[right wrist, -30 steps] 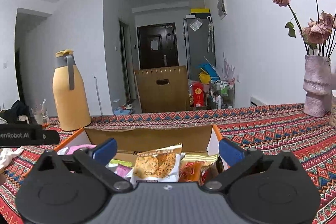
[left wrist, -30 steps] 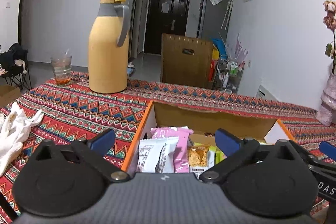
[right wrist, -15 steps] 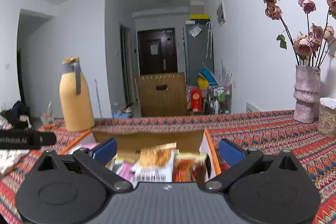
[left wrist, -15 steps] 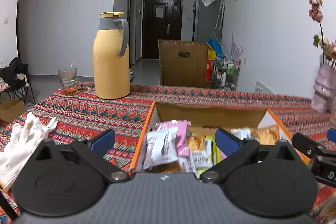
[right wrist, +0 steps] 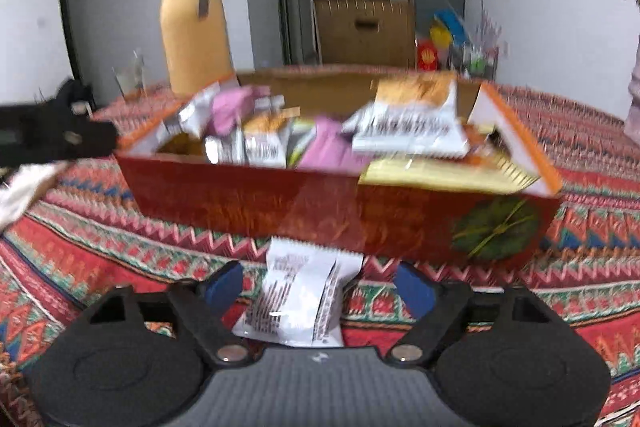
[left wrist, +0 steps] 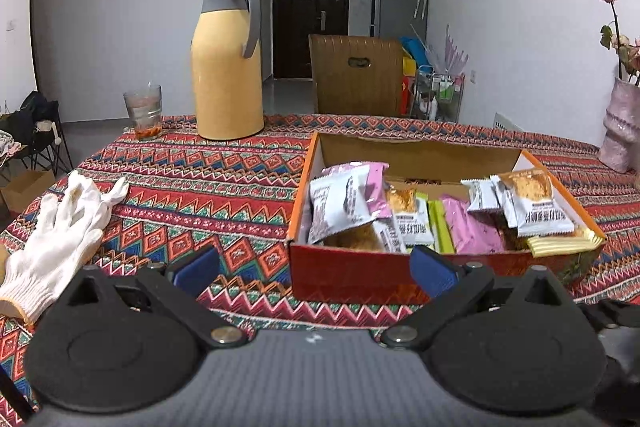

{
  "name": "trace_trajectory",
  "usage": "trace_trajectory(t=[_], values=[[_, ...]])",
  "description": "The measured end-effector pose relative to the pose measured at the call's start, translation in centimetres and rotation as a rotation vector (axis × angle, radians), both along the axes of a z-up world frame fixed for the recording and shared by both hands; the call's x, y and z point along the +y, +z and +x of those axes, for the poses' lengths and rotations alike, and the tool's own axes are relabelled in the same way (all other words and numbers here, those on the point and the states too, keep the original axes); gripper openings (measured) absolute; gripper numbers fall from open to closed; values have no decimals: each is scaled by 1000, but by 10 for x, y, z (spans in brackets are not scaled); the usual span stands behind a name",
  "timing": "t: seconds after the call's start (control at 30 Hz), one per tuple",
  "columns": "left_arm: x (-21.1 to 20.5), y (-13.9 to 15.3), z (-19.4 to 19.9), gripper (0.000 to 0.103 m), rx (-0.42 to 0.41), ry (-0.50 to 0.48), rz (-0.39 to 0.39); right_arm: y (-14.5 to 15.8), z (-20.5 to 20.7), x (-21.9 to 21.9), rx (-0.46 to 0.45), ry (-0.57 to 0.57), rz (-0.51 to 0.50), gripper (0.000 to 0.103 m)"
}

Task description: Organize snacks

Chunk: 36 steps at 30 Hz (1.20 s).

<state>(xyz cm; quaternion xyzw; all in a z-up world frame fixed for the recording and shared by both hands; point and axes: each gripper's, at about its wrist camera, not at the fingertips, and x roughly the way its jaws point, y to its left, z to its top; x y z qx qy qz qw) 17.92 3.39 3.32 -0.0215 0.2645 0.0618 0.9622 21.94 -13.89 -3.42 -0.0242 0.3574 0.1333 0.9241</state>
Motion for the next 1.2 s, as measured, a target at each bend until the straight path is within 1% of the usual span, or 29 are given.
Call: trace_trajectory(t=[0.03, 0.07, 0.13, 0.2, 0.3, 0.4, 0.47, 0.6, 0.73, 0.83, 0.9, 0.93, 0.97, 1.07, 1.2], values=[[2, -1, -2, 103, 2, -1, -4, -3, -2, 2, 6, 6, -11, 47], [5, -1, -2, 103, 2, -1, -9, -2, -5, 3, -7, 5, -26, 41], [9, 0, -4, 103, -3, -2, -22, 4, -13, 1, -26, 28, 3, 40], [13, 3, -7, 103, -17, -6, -37, 17, -28, 1, -93, 46, -4, 40], [17, 12, -12, 103, -49, -16, -53, 43, -44, -2, -198, 66, 18, 40], [19, 22, -12, 103, -79, -20, -58, 67, -41, -2, -292, 50, 26, 40], [18, 27, -10, 103, -88, -19, -56, 79, -26, 1, -325, 36, 22, 40], [17, 30, -6, 103, -90, -12, -49, 87, 7, 9, -347, 8, 1, 40], [19, 27, -1, 103, -78, -2, -44, 79, 36, 14, -324, -4, -19, 41], [21, 24, 2, 103, -68, 7, -41, 70, 44, 15, -306, -14, -17, 43], [22, 23, 3, 103, -63, 12, -42, 68, 42, 12, -303, -21, 2, 59], [23, 23, 4, 103, -61, 15, -42, 67, 44, 11, -308, -29, 8, 81], [23, 22, 4, 103, -59, 17, -41, 67, 42, 9, -318, -36, 11, 96], [23, 22, 4, 103, -59, 20, -42, 70, 34, 6, -328, -39, 21, 102], [22, 23, 2, 103, -60, 22, -42, 74, 24, 4, -339, -37, 17, 103]])
